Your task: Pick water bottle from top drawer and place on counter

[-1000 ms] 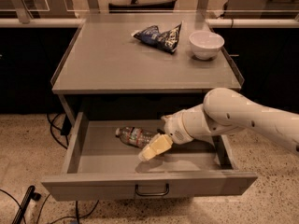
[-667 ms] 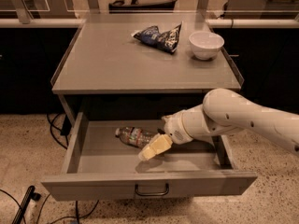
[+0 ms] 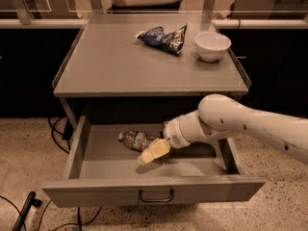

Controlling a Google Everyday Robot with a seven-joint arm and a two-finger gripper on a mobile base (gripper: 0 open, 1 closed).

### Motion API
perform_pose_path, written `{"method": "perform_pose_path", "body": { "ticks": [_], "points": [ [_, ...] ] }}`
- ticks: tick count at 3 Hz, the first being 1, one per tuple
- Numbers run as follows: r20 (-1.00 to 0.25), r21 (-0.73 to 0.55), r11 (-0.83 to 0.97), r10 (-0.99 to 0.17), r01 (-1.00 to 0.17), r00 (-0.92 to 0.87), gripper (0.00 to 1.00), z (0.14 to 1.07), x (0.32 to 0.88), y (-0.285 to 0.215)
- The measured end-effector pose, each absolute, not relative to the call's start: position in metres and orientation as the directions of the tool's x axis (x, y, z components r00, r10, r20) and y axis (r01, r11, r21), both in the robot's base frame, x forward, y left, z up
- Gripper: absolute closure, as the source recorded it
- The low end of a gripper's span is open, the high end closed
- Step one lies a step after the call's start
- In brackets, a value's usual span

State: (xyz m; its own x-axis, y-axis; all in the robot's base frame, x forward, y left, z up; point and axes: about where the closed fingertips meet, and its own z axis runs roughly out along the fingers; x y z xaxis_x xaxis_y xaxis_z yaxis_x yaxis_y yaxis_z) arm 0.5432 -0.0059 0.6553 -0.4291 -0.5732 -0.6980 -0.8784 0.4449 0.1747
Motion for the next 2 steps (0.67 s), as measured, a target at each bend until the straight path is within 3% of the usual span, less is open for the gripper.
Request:
{"method": "perform_pose_path", "body": {
  "ticks": [2],
  "points": [
    [-0.635, 0.144, 0.503, -0.614, -0.852, -0.469, 0.0, 0.614, 0.559, -0.005]
  ]
}}
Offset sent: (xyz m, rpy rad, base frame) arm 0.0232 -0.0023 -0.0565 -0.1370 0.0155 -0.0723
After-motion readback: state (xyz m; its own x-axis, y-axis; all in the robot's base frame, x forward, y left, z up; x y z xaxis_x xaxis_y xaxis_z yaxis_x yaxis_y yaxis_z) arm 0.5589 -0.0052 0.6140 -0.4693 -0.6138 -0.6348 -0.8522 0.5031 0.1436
